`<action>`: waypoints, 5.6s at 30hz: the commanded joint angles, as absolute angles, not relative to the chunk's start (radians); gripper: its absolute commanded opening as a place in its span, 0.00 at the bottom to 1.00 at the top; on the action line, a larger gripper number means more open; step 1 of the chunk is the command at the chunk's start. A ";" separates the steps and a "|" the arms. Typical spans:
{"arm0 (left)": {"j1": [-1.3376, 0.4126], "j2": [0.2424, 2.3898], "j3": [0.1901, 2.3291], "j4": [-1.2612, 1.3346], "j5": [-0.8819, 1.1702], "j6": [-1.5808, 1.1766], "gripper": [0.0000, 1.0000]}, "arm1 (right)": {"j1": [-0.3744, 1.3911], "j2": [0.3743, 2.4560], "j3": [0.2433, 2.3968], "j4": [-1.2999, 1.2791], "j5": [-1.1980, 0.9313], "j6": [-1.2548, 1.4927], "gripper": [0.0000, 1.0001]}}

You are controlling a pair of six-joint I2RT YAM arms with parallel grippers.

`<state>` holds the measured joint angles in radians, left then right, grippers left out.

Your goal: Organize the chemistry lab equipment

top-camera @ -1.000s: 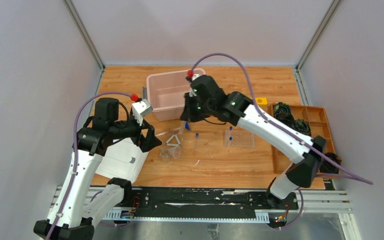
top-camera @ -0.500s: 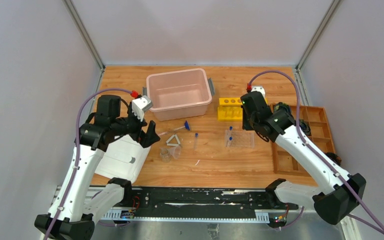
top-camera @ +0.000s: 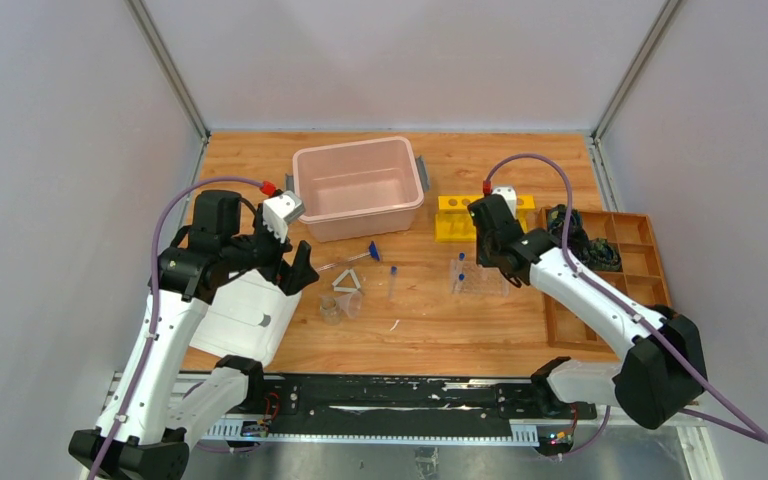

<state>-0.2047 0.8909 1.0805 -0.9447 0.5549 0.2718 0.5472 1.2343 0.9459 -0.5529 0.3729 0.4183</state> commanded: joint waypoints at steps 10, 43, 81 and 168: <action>-0.207 0.873 1.068 -0.935 0.555 0.268 1.00 | 0.529 1.268 0.871 -0.376 0.474 0.418 0.00; -0.207 0.880 1.085 -0.934 0.549 0.281 1.00 | 0.523 1.219 0.825 -0.368 0.396 0.476 0.47; -0.207 0.878 1.095 -0.934 0.545 0.269 1.00 | 0.862 1.888 1.278 -0.339 0.205 0.703 0.48; -0.209 0.938 1.006 -0.885 0.805 0.408 0.00 | 1.112 1.534 1.522 -0.376 0.054 0.765 0.56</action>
<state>-0.2047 0.9623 1.0130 -0.8867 0.8230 0.2905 1.1412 1.5539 1.4540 -0.2920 0.1787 0.7723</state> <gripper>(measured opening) 0.216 0.557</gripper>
